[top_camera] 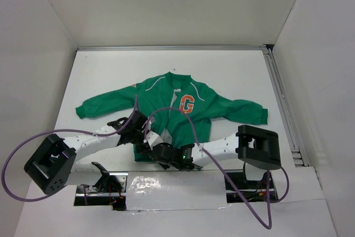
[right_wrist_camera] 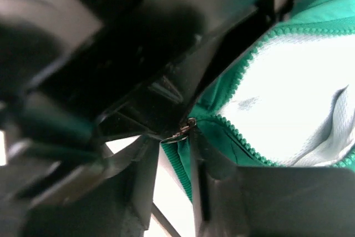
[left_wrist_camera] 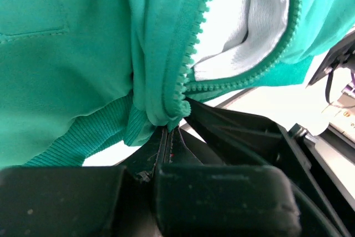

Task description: Zip up the jacket

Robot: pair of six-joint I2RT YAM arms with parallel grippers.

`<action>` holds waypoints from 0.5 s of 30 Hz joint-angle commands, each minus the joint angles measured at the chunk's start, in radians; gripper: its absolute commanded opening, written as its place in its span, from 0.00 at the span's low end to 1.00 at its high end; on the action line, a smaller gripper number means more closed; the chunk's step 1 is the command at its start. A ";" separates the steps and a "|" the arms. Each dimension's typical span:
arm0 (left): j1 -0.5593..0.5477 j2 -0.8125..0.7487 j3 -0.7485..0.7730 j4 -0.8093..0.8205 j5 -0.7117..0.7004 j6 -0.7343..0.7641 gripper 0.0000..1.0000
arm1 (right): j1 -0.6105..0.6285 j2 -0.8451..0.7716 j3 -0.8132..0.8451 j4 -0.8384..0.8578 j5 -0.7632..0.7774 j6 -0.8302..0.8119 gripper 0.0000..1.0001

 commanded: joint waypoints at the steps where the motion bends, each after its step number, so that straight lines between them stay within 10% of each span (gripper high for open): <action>1: -0.005 0.005 -0.008 0.023 0.021 0.008 0.00 | -0.008 -0.006 0.042 -0.033 0.099 0.084 0.29; 15: -0.007 0.060 -0.020 0.018 -0.012 0.029 0.00 | -0.010 -0.087 0.033 -0.058 0.010 -0.017 0.08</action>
